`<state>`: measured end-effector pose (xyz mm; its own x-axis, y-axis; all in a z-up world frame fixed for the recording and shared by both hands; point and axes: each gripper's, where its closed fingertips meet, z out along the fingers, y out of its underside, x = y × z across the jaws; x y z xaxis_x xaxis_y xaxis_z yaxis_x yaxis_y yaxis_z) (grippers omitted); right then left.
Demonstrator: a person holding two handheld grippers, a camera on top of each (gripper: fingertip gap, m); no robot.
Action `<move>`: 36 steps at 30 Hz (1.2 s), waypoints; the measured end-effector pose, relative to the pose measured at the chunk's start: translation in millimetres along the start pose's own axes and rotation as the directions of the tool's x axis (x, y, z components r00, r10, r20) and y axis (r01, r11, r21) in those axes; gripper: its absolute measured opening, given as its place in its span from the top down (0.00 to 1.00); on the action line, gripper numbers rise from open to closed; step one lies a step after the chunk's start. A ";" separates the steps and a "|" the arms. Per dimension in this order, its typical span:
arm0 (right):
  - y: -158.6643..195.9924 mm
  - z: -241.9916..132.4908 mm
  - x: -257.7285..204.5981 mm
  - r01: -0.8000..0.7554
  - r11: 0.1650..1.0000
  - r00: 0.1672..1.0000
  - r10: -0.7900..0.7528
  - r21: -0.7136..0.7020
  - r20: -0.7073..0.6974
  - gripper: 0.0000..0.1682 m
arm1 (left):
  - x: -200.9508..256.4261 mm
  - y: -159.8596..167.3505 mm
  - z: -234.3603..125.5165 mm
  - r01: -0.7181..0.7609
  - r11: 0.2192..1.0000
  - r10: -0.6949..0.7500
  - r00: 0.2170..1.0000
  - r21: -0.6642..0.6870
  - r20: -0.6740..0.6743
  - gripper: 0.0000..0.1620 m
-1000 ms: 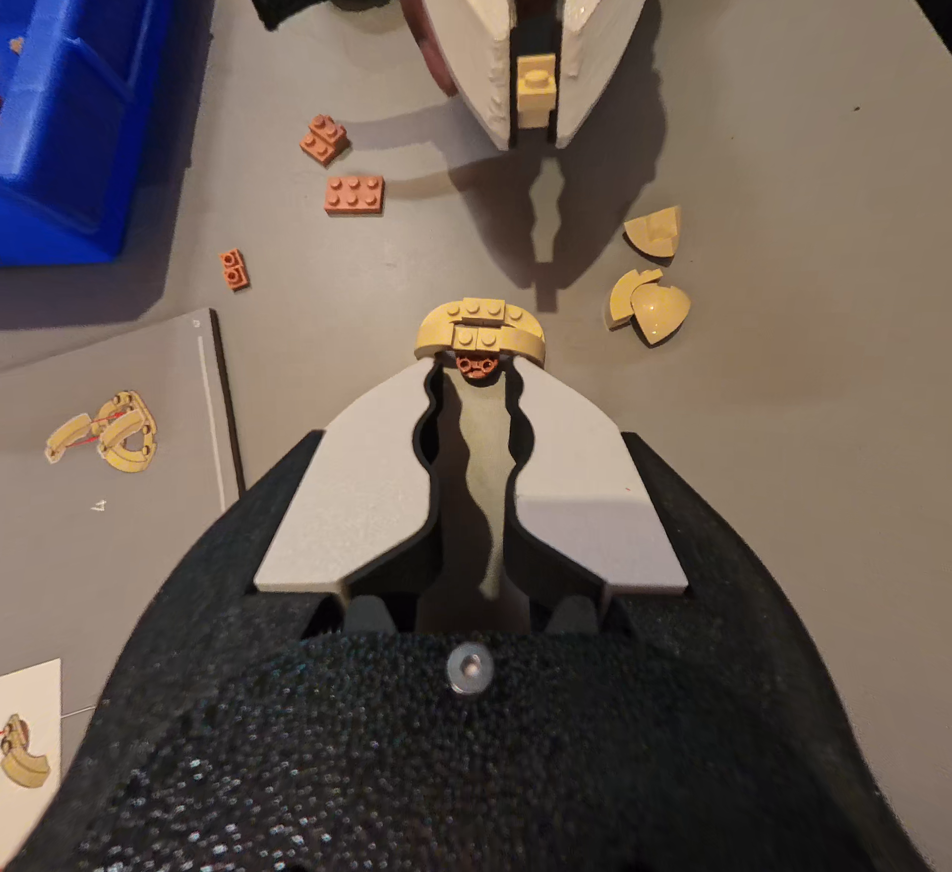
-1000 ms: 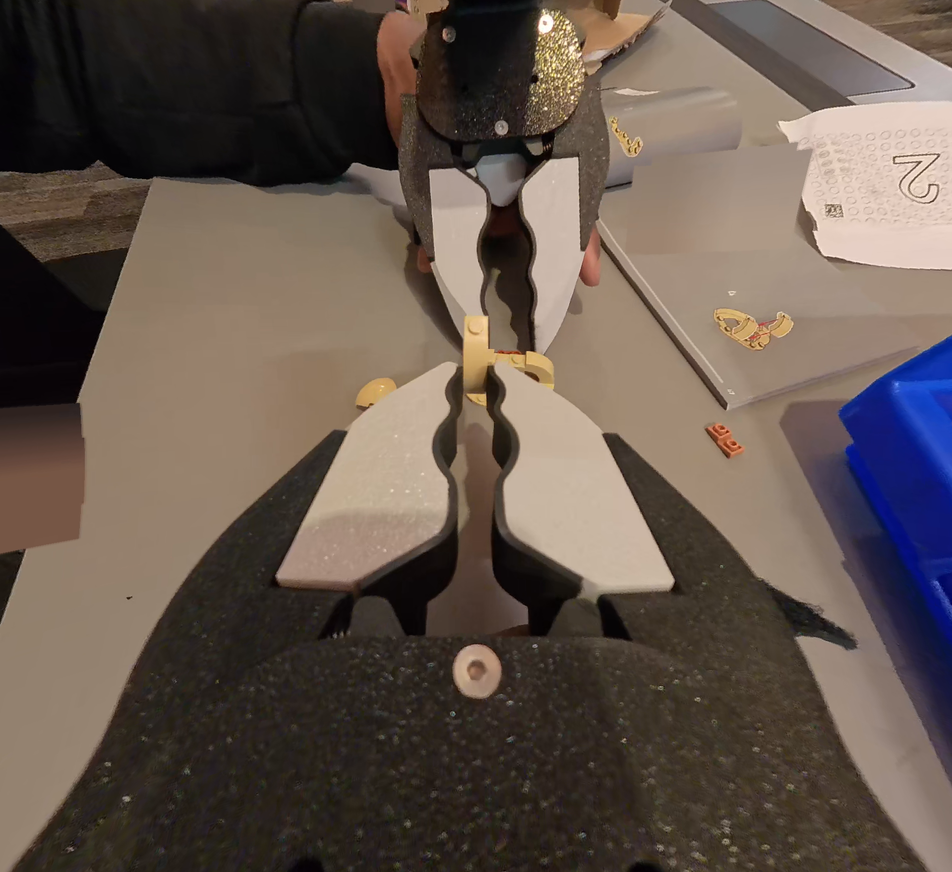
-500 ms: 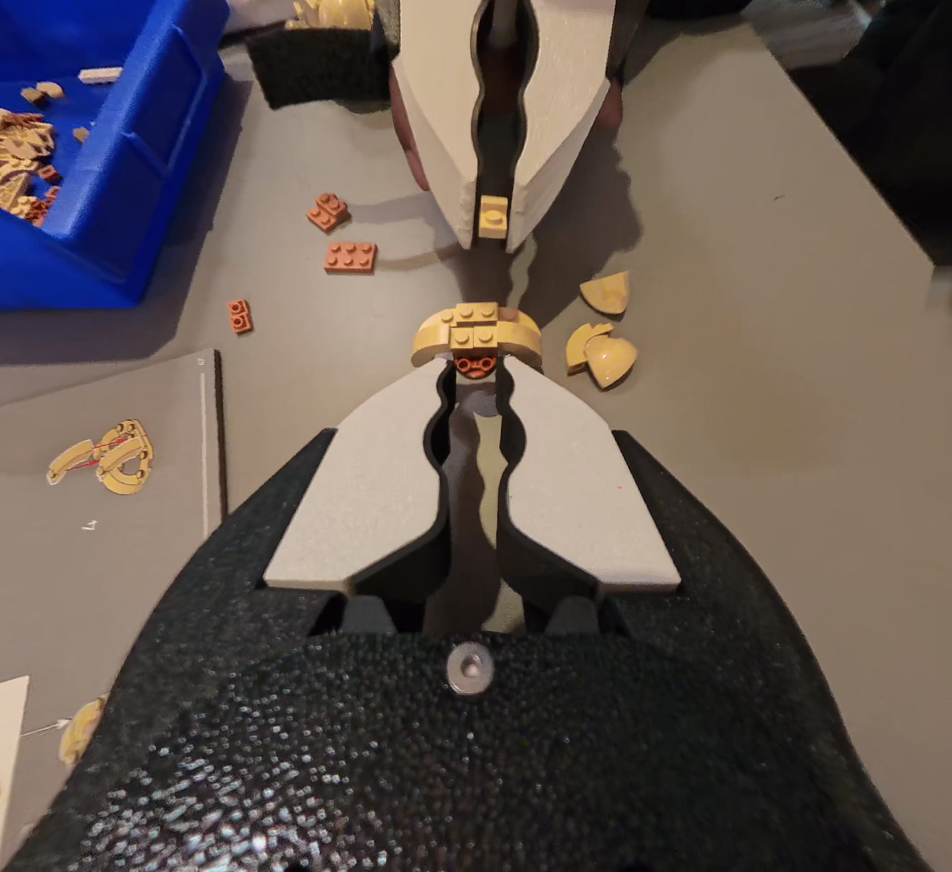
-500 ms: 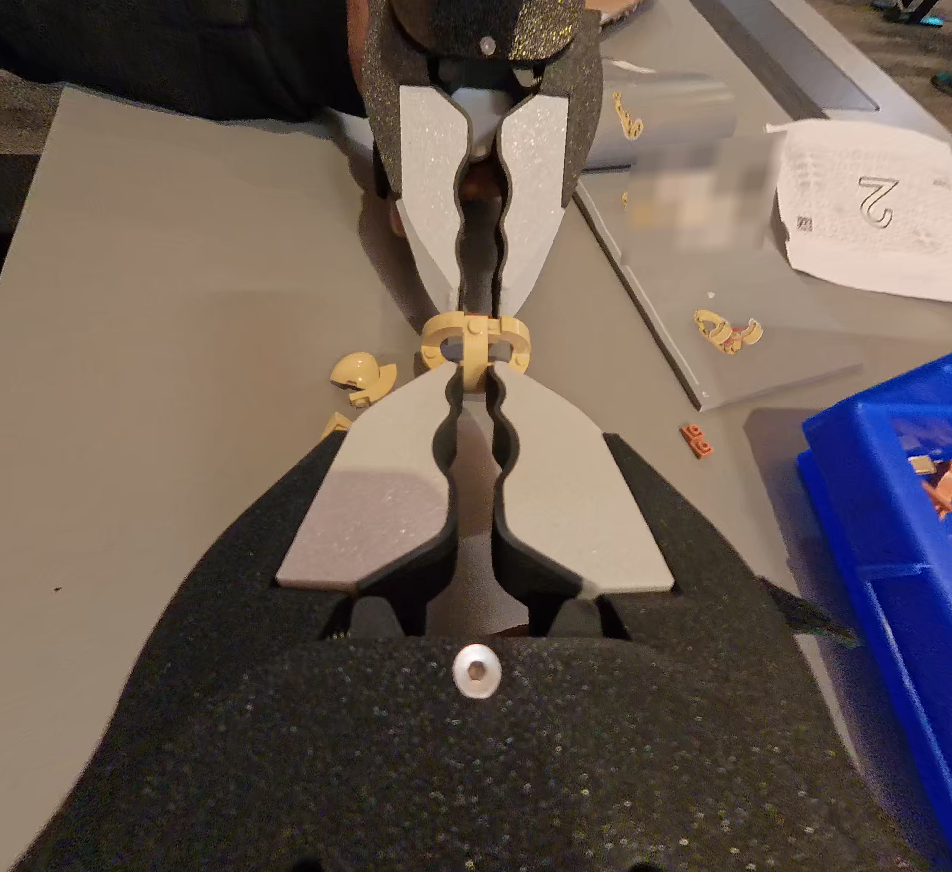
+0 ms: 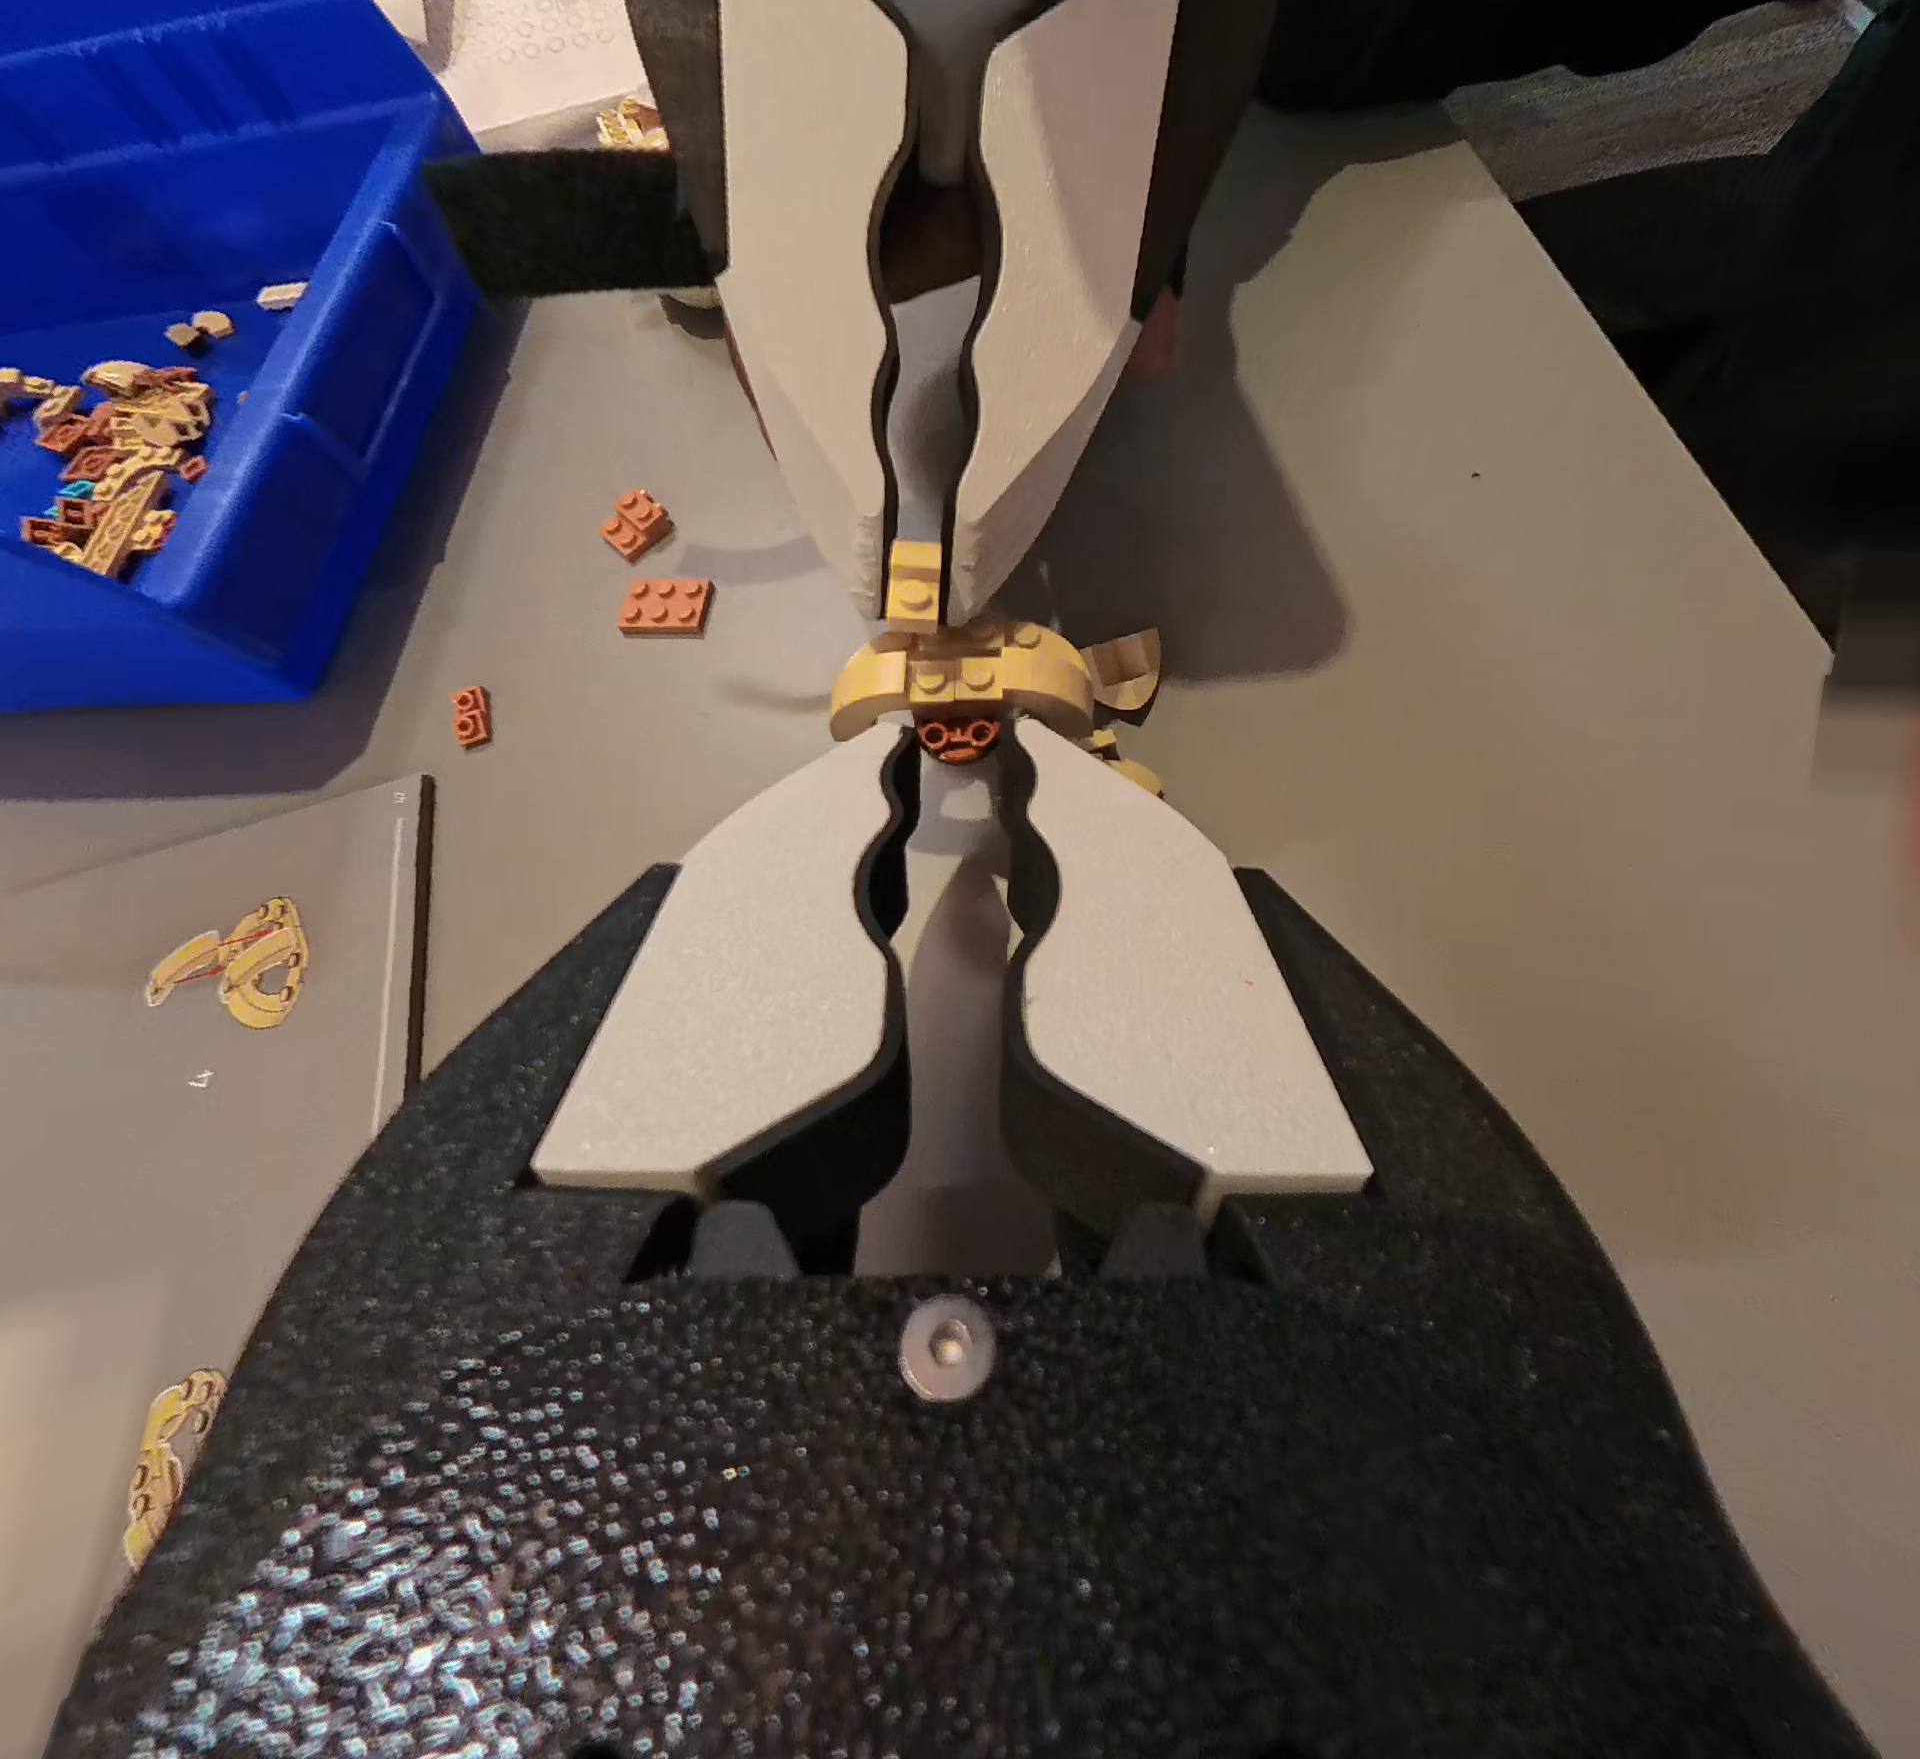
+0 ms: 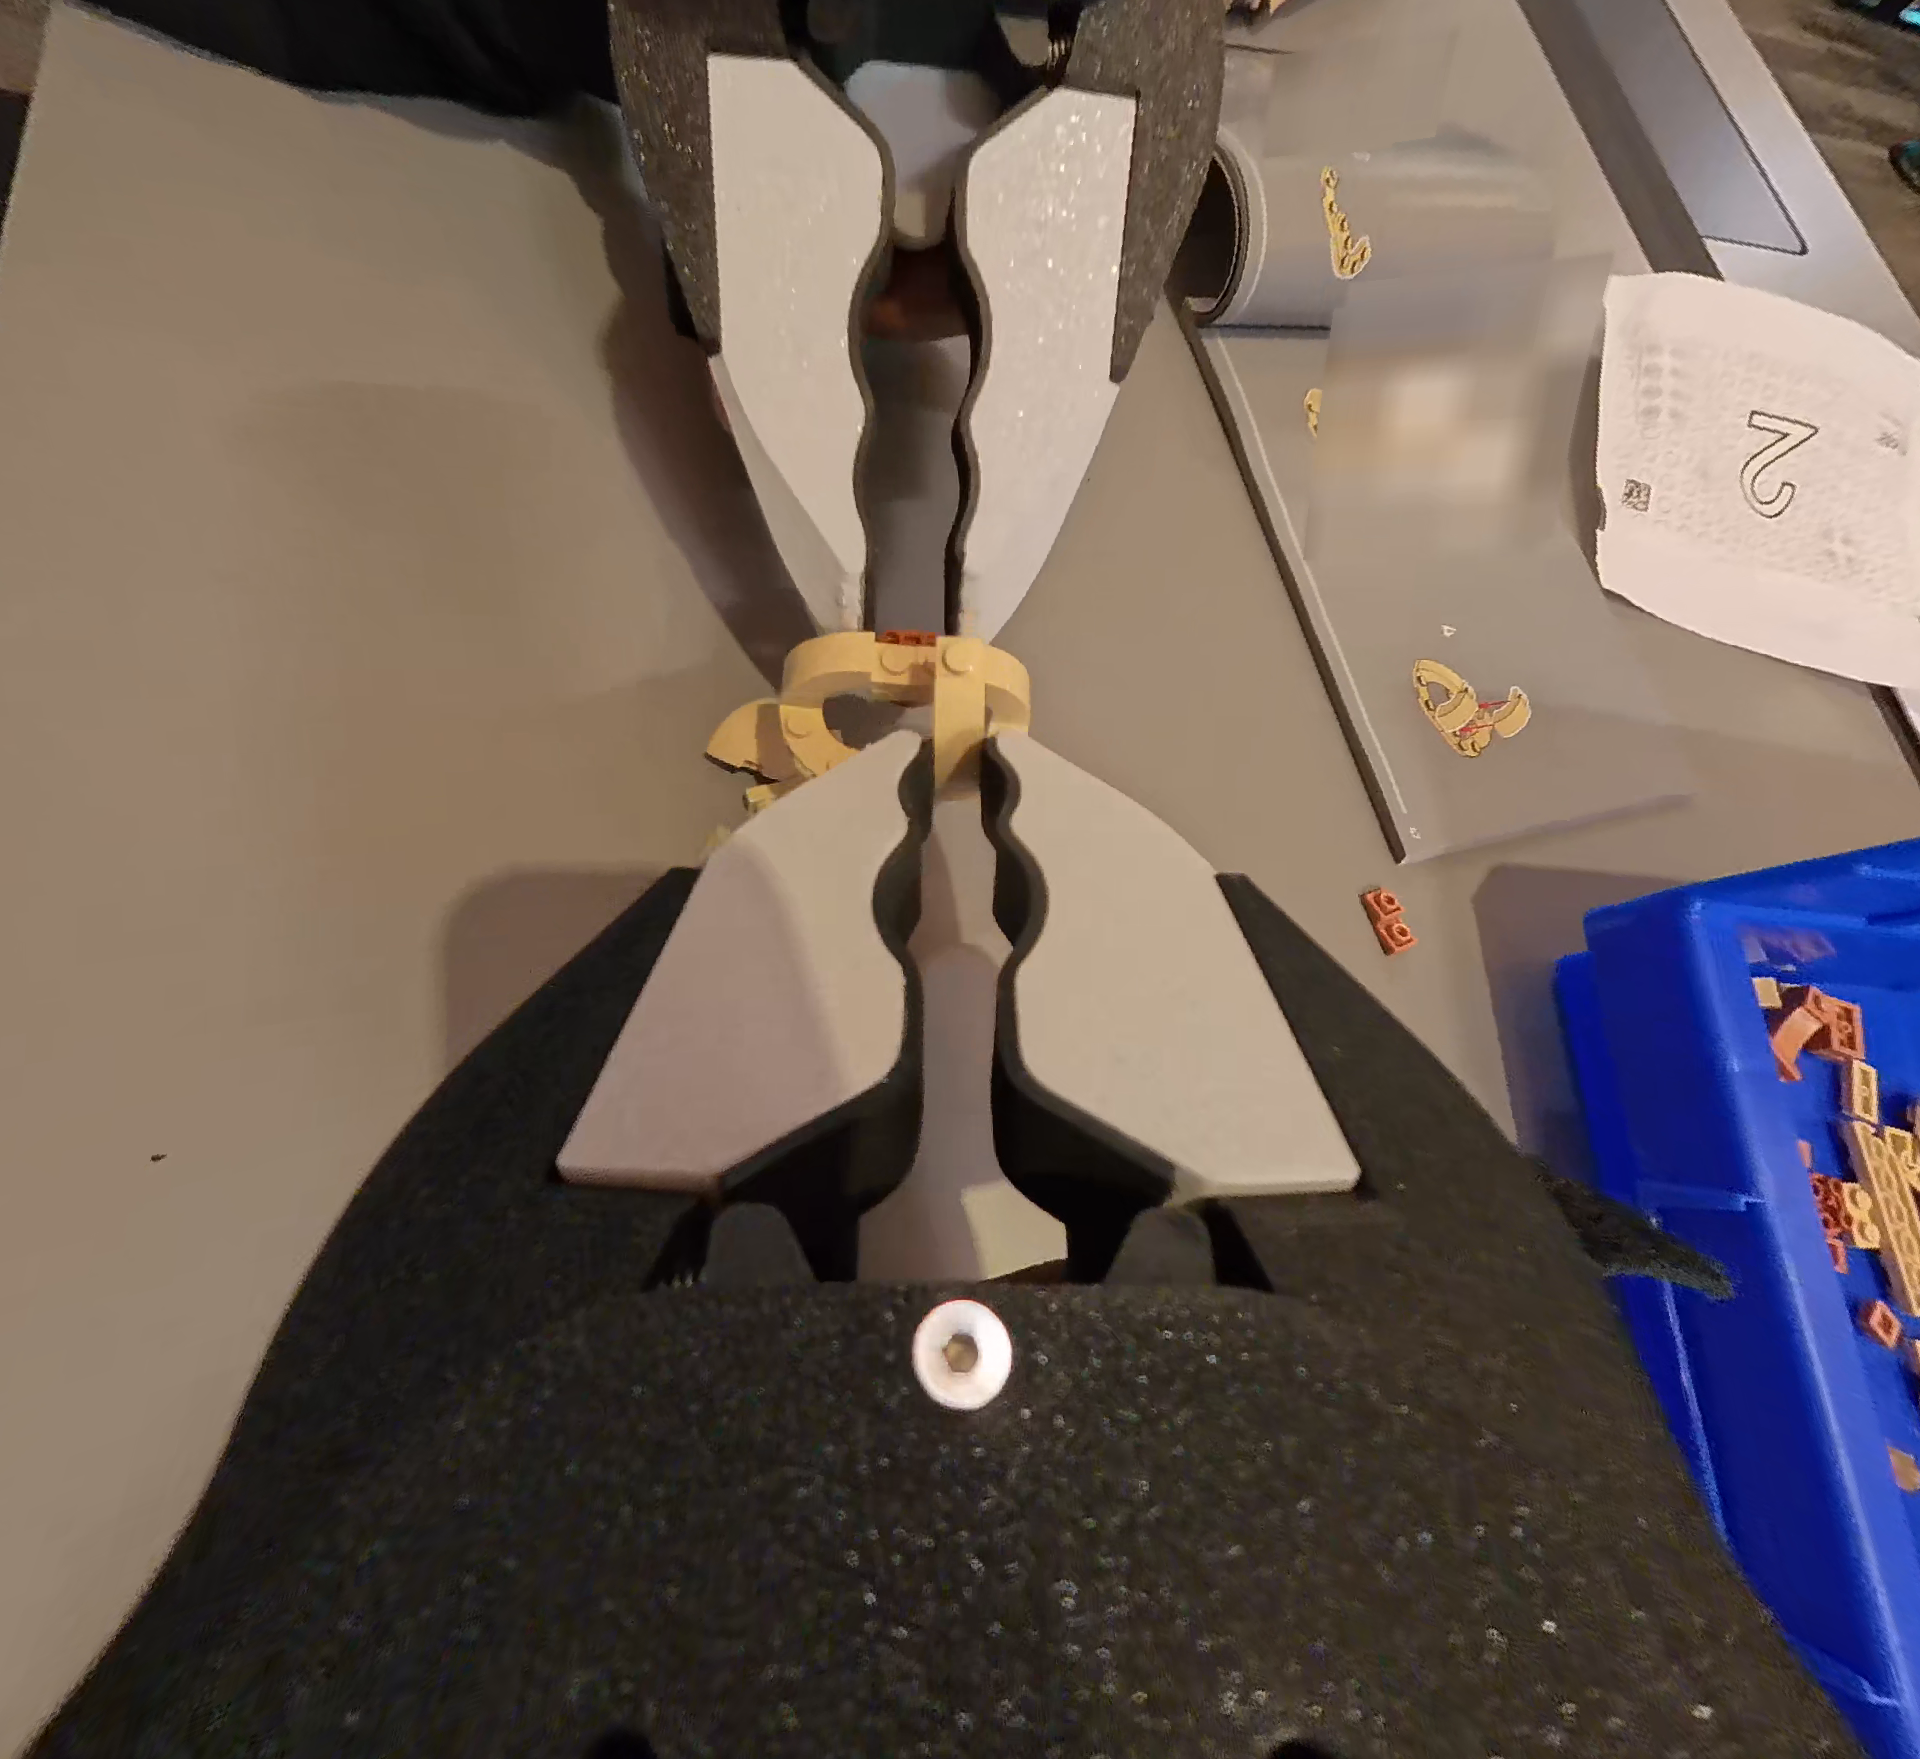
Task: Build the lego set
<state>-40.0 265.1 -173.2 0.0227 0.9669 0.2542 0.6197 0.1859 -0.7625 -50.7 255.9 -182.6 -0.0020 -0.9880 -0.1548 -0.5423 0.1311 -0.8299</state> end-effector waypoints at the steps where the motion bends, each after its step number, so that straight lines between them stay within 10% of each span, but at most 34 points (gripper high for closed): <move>1: 0.8 0.0 -0.1 -0.002 1.000 1.000 0.002 -0.009 0.004 0.95 | -0.7 -0.1 -0.7 0.002 1.000 -0.002 1.000 0.002 0.002 0.91; 36: -3.8 2.5 -3.1 -0.075 0.997 0.996 0.075 -0.001 0.055 0.93 | -1.6 -8.7 -3.1 0.072 0.988 -0.067 0.997 0.136 -0.037 0.92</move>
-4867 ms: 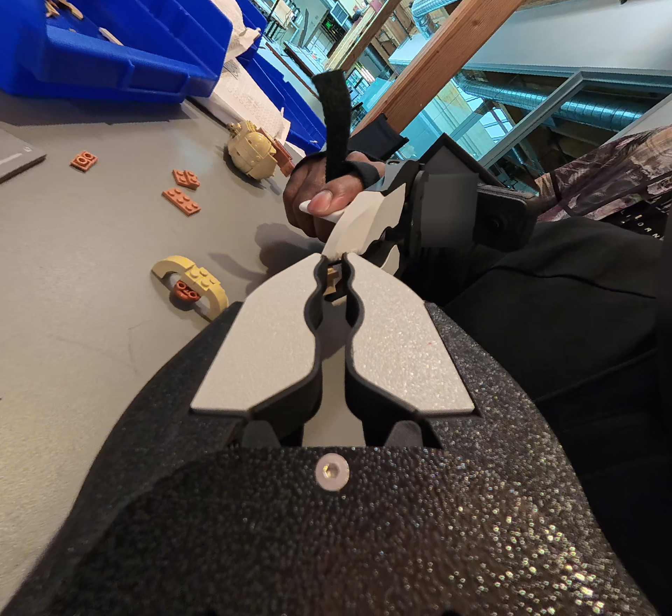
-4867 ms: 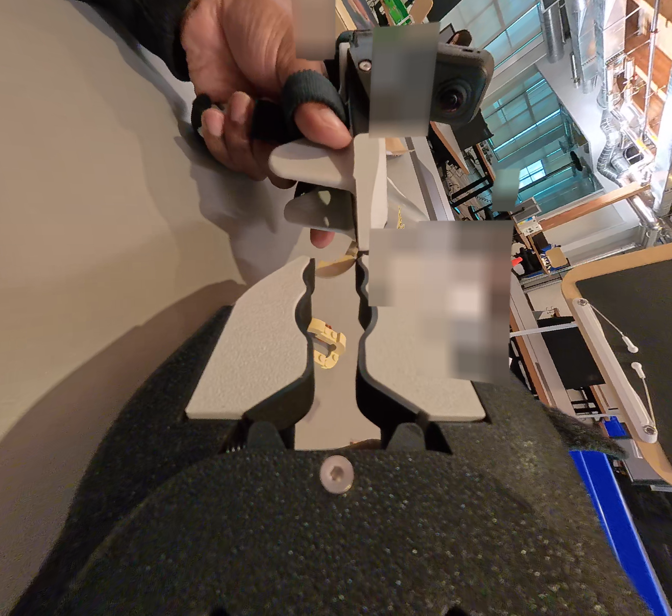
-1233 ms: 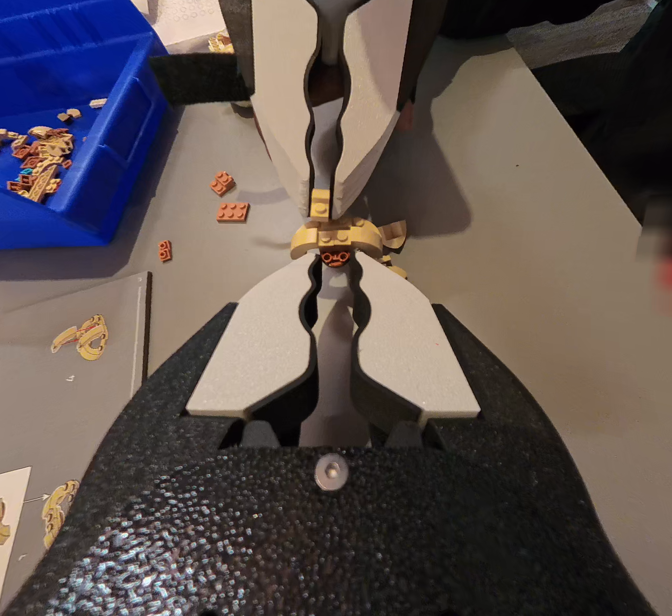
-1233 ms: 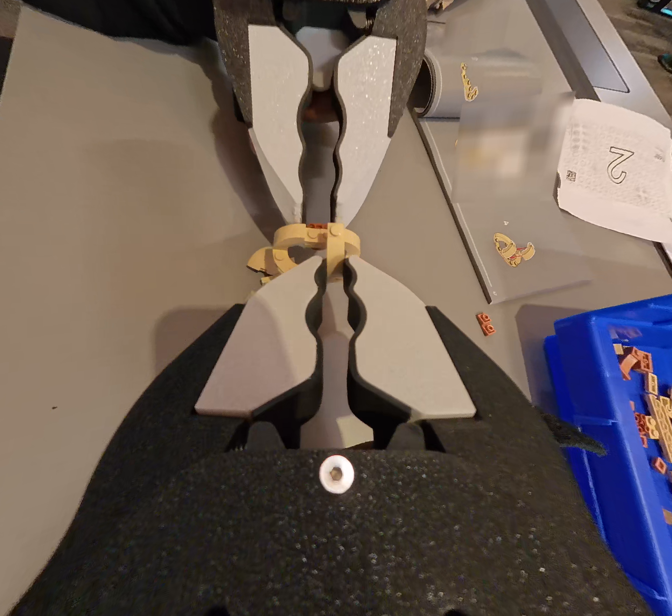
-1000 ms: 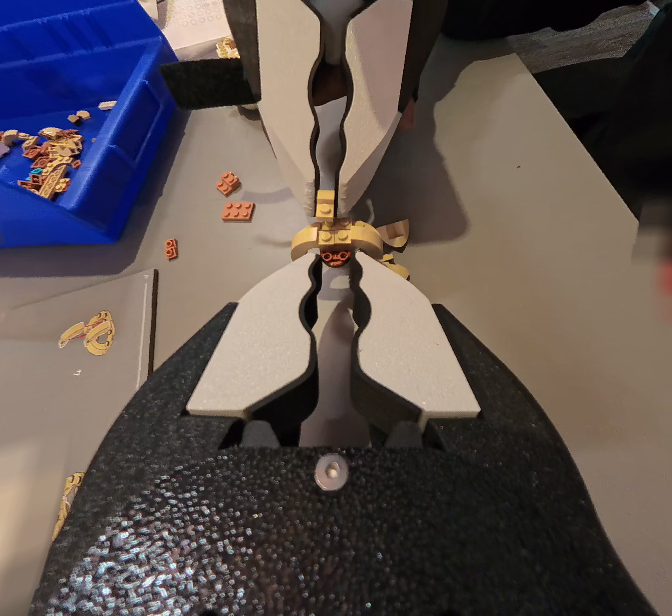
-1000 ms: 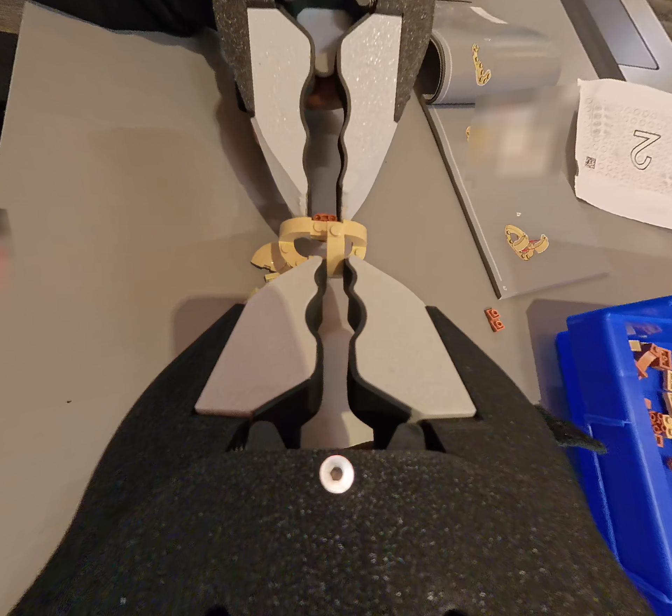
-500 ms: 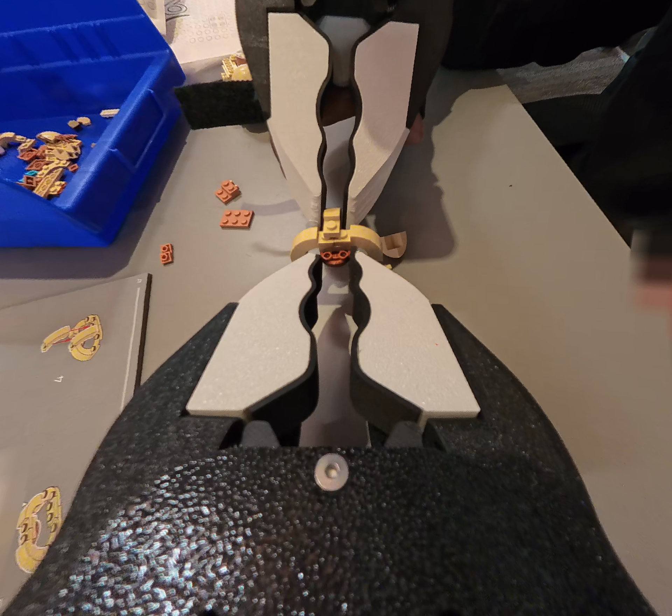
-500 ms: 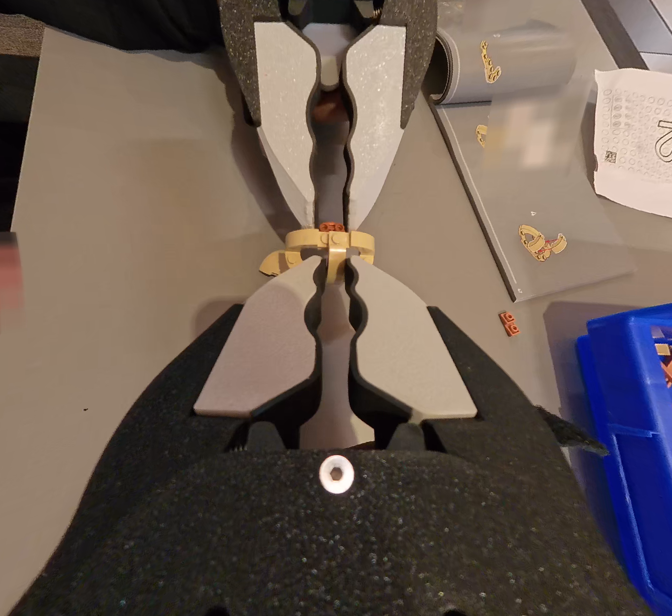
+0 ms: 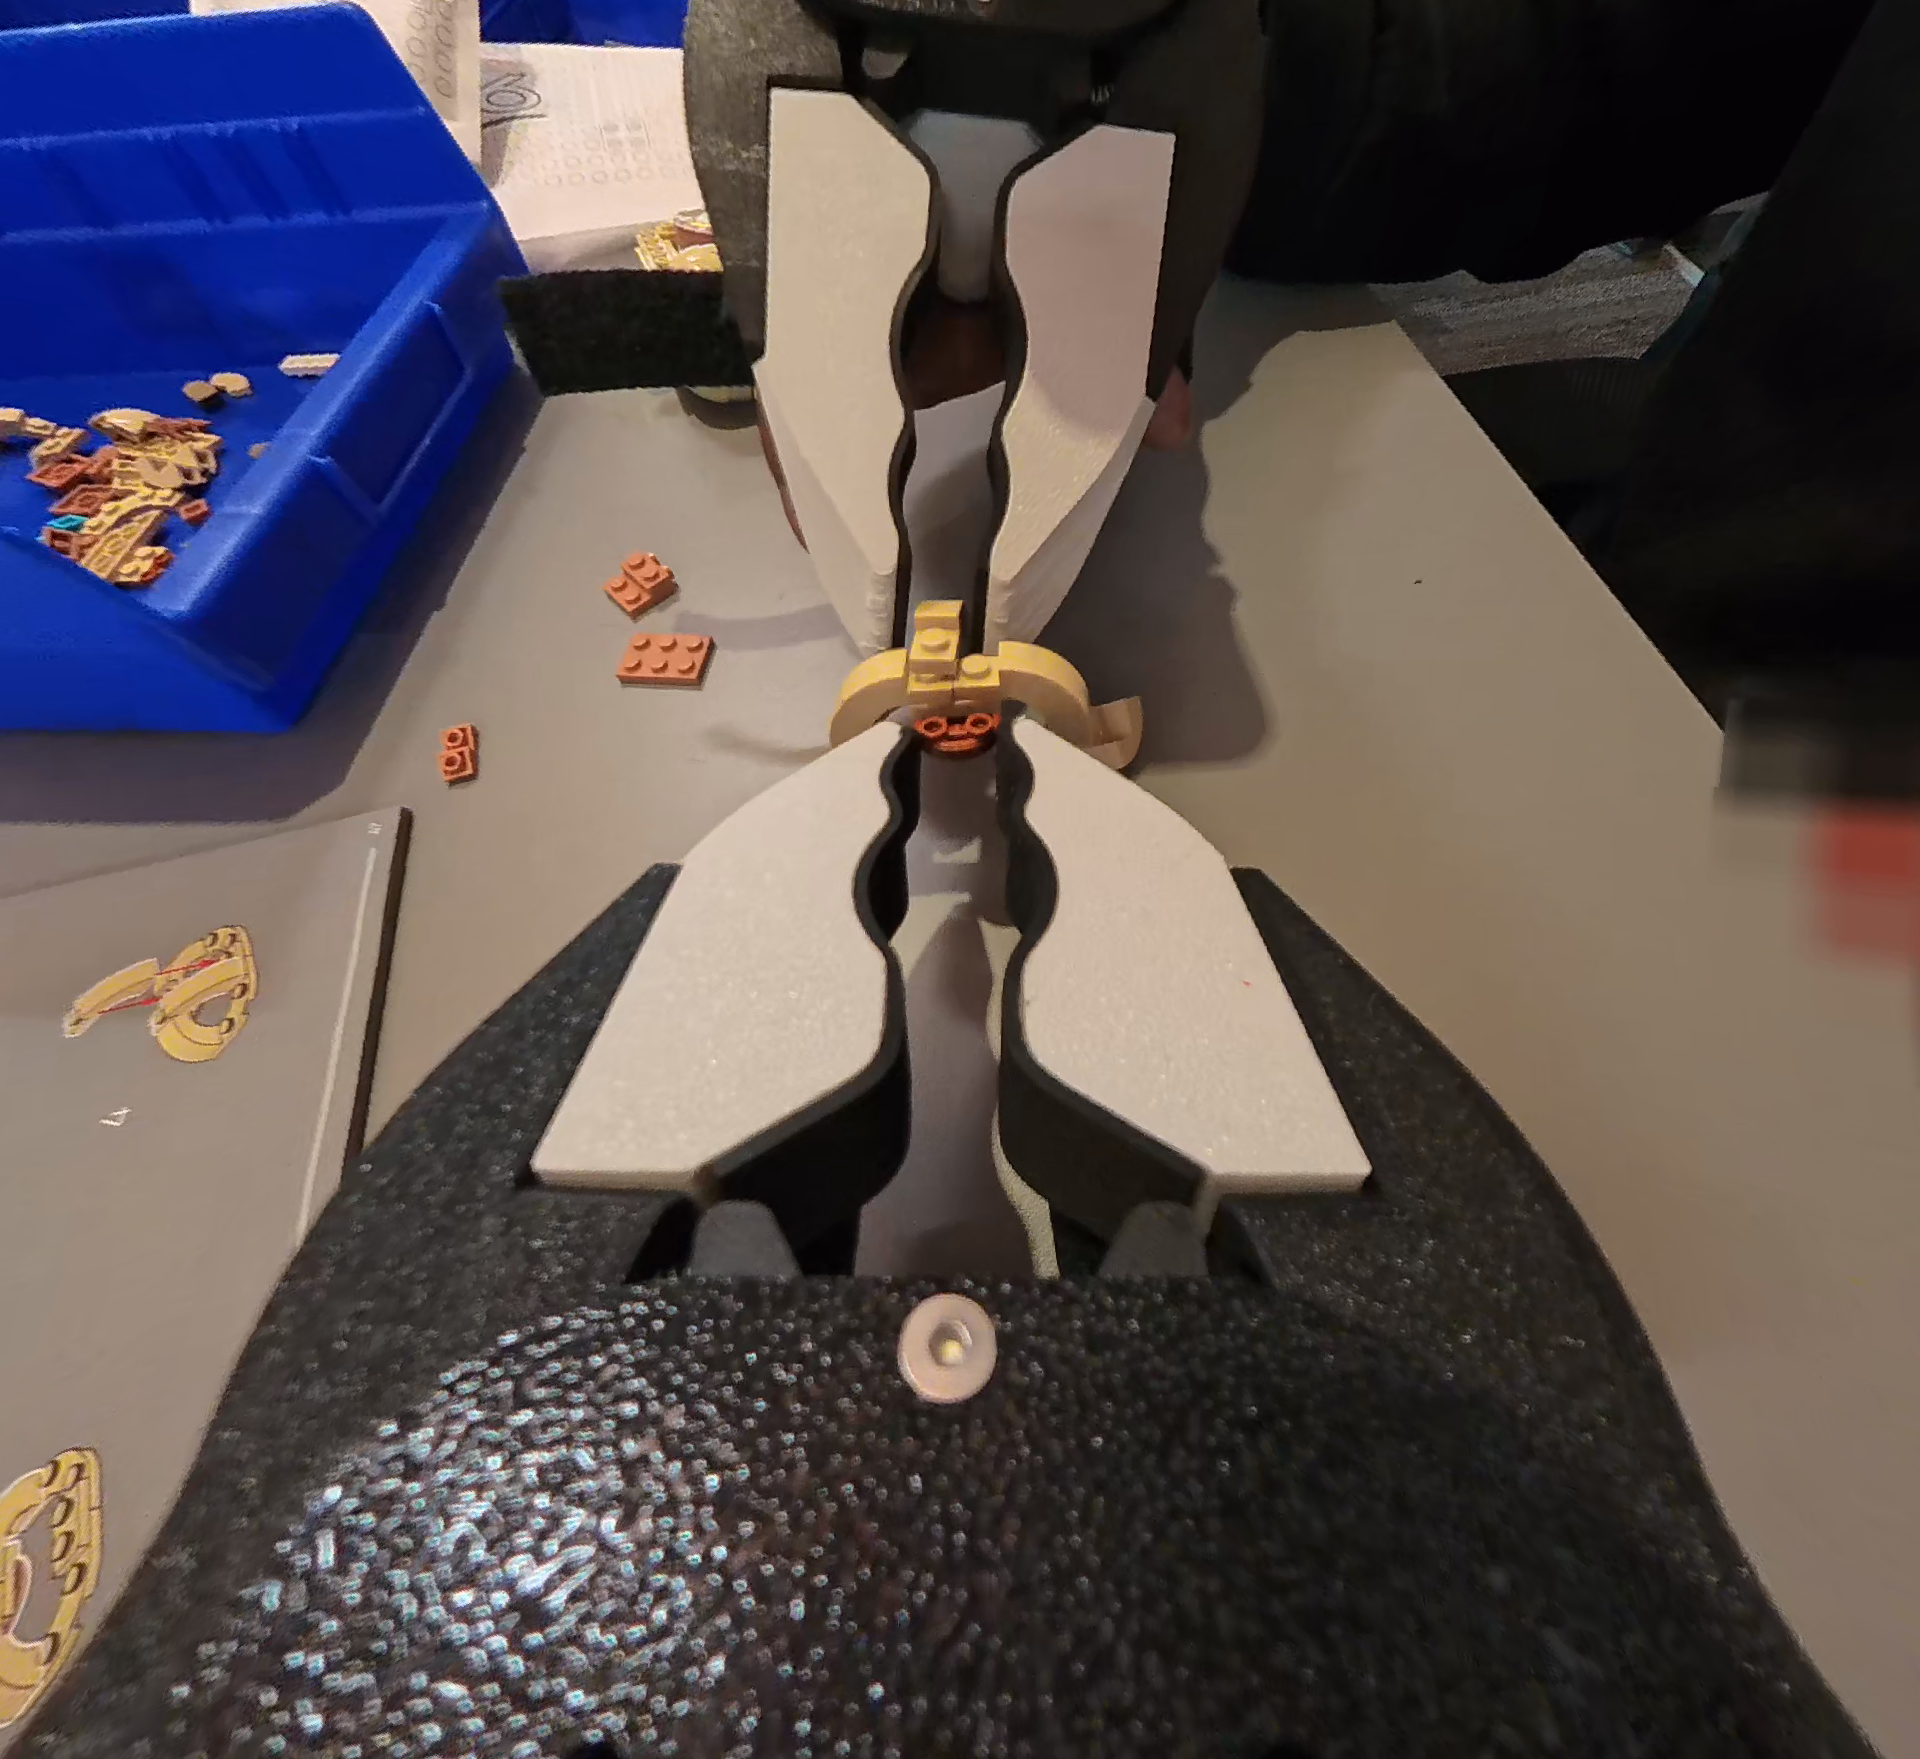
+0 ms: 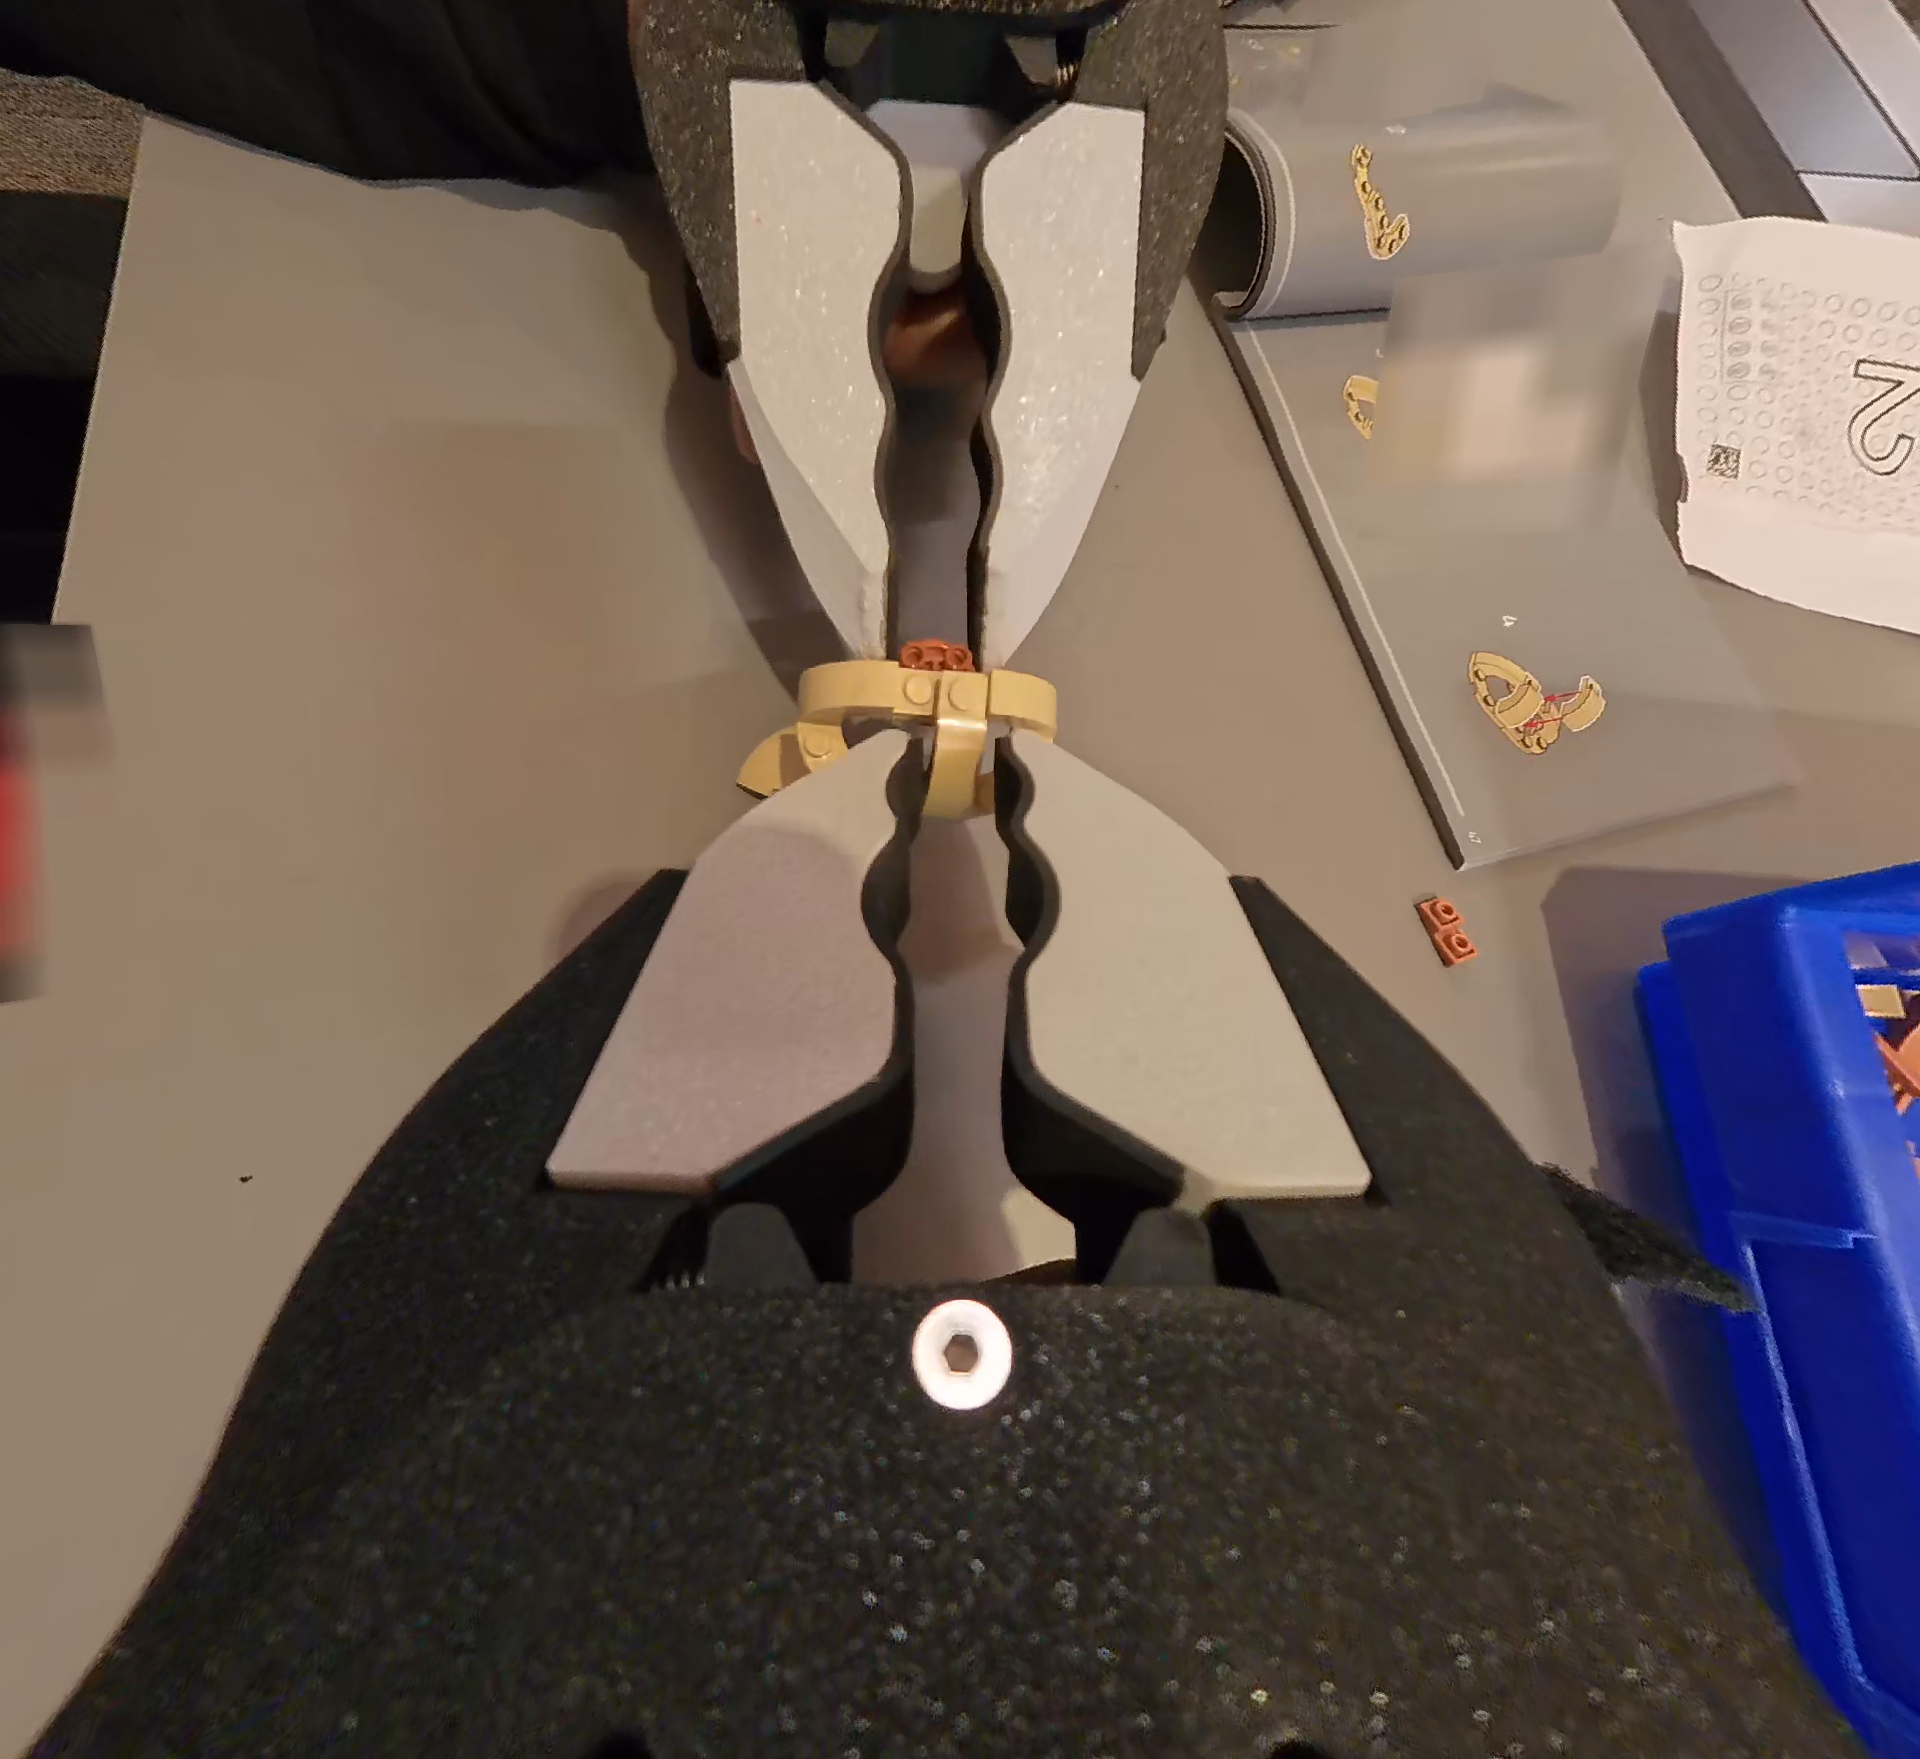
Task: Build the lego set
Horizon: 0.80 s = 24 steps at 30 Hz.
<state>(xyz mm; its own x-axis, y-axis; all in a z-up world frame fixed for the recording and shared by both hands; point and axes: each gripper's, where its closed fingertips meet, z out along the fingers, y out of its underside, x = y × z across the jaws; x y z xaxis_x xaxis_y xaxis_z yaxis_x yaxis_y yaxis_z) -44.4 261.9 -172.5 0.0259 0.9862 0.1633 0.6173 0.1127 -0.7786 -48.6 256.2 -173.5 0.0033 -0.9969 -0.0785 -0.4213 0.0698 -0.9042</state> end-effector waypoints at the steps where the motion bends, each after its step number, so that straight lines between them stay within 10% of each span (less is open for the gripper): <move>1: -0.4 -0.1 -0.2 0.001 1.000 1.000 -0.001 0.001 0.000 0.93 | 0.1 -0.5 -0.2 0.002 1.000 -0.002 1.000 0.004 -0.002 0.92; 24: -16.2 -6.3 -3.3 0.008 1.000 1.000 -0.008 0.011 -0.010 0.92 | 0.8 -14.0 -8.5 0.027 0.993 -0.024 0.999 0.114 -0.033 0.92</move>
<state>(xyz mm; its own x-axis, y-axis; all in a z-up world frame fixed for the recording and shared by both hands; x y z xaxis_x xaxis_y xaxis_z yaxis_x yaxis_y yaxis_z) -49.5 256.0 -156.7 0.0292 0.9841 0.1753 0.6086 0.1216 -0.7841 -50.4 254.0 -157.4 -0.0165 -0.9989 -0.0433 -0.3153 0.0462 -0.9479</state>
